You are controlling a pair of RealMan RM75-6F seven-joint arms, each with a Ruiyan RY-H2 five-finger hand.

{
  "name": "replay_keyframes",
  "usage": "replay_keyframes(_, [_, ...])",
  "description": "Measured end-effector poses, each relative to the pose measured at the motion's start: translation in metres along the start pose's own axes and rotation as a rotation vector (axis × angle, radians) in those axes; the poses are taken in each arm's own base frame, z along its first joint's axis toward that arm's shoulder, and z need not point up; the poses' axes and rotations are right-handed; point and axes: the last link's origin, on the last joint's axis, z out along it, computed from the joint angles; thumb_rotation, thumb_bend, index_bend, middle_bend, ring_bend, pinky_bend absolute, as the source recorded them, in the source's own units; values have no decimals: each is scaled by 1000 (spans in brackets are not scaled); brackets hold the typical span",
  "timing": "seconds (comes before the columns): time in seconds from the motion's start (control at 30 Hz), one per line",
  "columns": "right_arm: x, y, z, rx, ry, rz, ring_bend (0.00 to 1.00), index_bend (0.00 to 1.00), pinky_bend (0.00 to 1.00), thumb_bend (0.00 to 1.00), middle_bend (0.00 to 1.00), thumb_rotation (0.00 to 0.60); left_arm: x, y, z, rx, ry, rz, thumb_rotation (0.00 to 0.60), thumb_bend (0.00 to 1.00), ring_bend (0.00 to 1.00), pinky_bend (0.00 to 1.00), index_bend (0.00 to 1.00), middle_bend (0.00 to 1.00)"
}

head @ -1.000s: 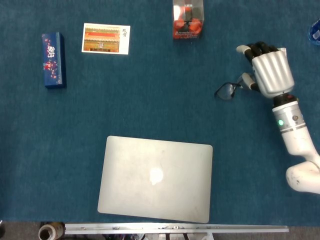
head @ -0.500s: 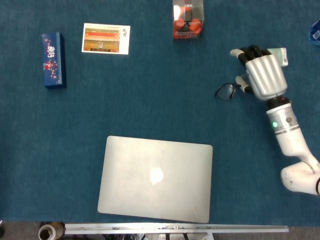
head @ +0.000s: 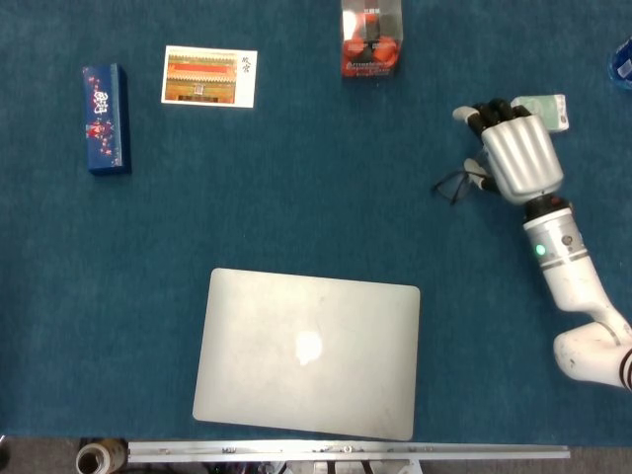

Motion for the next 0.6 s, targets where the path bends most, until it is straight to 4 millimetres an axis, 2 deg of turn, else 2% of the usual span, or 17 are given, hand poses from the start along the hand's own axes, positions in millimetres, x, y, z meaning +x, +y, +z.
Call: replay_keyframes(0.6, [-9, 1, -5, 7, -32, -25, 293, 307, 469, 226, 377, 600, 1, 0, 0, -3, 3, -1, 600, 93, 401, 478, 544, 482])
